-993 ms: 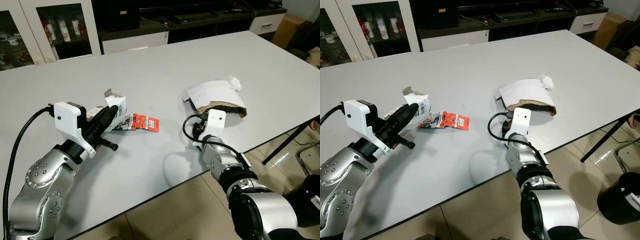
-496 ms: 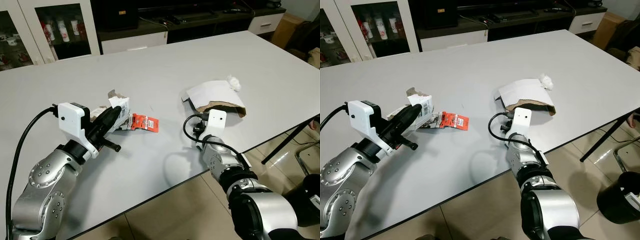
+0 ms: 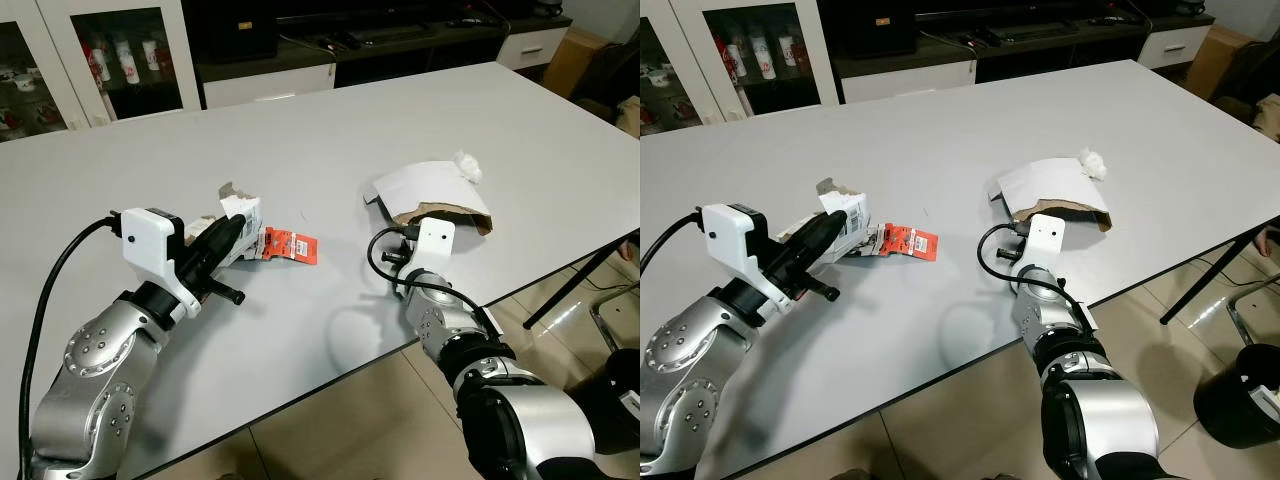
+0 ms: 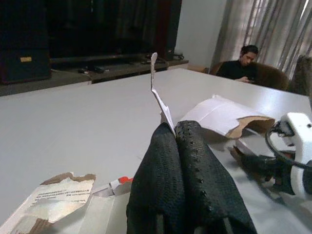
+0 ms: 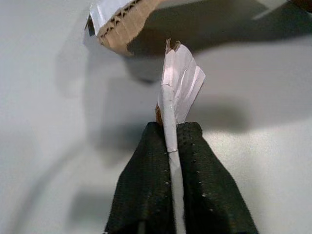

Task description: Picking trash to rubbish bin

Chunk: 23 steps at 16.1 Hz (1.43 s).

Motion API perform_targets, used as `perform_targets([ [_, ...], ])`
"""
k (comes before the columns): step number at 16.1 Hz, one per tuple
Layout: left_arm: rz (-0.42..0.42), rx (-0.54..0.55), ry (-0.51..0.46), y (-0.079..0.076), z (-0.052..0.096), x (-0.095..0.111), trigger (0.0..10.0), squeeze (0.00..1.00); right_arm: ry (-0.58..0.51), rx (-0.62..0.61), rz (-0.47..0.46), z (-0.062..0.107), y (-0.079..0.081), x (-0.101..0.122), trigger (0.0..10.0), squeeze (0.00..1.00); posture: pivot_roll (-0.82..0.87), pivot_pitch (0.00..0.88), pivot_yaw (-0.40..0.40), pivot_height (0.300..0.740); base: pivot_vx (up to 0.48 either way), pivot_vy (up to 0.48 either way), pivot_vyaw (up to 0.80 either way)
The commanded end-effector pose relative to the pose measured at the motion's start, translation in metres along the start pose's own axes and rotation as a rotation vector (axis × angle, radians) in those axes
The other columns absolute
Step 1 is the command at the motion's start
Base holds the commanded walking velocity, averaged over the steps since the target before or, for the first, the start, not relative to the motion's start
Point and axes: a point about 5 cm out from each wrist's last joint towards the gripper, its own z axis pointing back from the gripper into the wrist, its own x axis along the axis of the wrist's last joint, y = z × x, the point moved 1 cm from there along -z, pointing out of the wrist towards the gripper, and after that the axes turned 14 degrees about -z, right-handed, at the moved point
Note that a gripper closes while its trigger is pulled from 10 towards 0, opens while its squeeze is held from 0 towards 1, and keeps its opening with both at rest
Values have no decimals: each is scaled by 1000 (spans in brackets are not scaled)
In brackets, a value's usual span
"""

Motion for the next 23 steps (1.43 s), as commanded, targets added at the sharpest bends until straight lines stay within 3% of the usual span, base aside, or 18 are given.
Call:
perform_targets([
  [1, 21, 16, 26, 0, 0, -5, 0, 0, -42, 33, -22, 0, 3, 8, 0, 0, 35, 20, -56, 740, 0, 0, 0],
  [3, 24, 11, 34, -2, 1, -5, 0, 0, -65, 72, -41, 3, 5, 11, 0, 0, 42, 10, -61, 740, 0, 0, 0],
  [4, 41, 13, 14, 1, 0, 4, 0, 0, -122, 173, -62, 17, 15, 25, 0, 0, 47, 0, -59, 740, 0, 0, 0],
  [5, 42, 17, 17, 0, 0, 0, 0, 0, -164, 232, -38, 31, 16, 29, 0, 0, 46, 6, -63, 740, 0, 0, 0],
  [7, 14, 37, 55, -1, -1, -10, 0, 0, -180, 248, -53, 50, 9, 24, 0, 0, 58, 0, -71, 740, 0, 0, 0],
  [8, 26, 98, 84, -2, 0, -13, 431, 0, -194, 269, -55, 65, 5, 19, 0, 0, 46, 3, -58, 740, 0, 0, 0],
  [9, 30, 112, 86, -3, -1, -13, 4078, 0, -199, 274, -46, 70, 2, 16, 0, 0, 20, 20, -42, 740, 0, 0, 0],
  [10, 75, 137, 96, -5, -3, -17, 10000, 0, -179, 260, -37, 78, -4, 9, 1647, 0, 7, 17, -28, 740, 0, 0, 0],
  [11, 97, 150, 102, -7, -6, -19, 10000, 0, -157, 256, -4, 83, -7, 7, 8863, 0, 8, 23, -28, 740, 0, 0, 0],
  [12, 95, 203, 56, -7, -7, -16, 10000, 0, -154, 308, 21, 96, -5, 6, 10000, 0, 4, 22, -26, 740, 0, 0, 0],
  [15, 85, 260, -4, -9, -6, -10, 10000, 0, -196, 343, 68, 116, -6, 14, 10000, 0, -2, 33, -26, 740, 0, 0, 0],
  [16, 27, 216, 11, -11, -2, -9, 10000, 0, -232, 341, 109, 125, -8, 20, 10000, 0, -9, 41, -30, 740, 0, 0, 0],
  [17, 27, 128, 40, -15, 4, -10, 10000, 0, -260, 313, 110, 133, -15, 23, 10000, 0, -10, 45, -31, 740, 0, 0, -800],
  [20, 124, 80, 140, -22, 9, -22, 10000, 0, -322, 249, 112, 142, -26, 29, 10000, 0, -16, 37, -25, 740, 0, 0, -800],
  [21, 164, 74, 125, -24, 8, -22, 10000, 0, -340, 247, 156, 146, -26, 32, 10000, 0, -21, 36, -25, 740, 0, 0, -800],
  [22, 157, 76, 131, -25, 8, -22, 10000, 0, -341, 246, 168, 148, -28, 32, 10000, 0, -24, 32, -27, 740, 0, 0, -800],
  [23, 35, 132, 148, -24, 8, -24, 10000, 0, -342, 221, 176, 152, -34, 32, 10000, 0, -30, 30, -29, 740, 0, 0, -800],
])
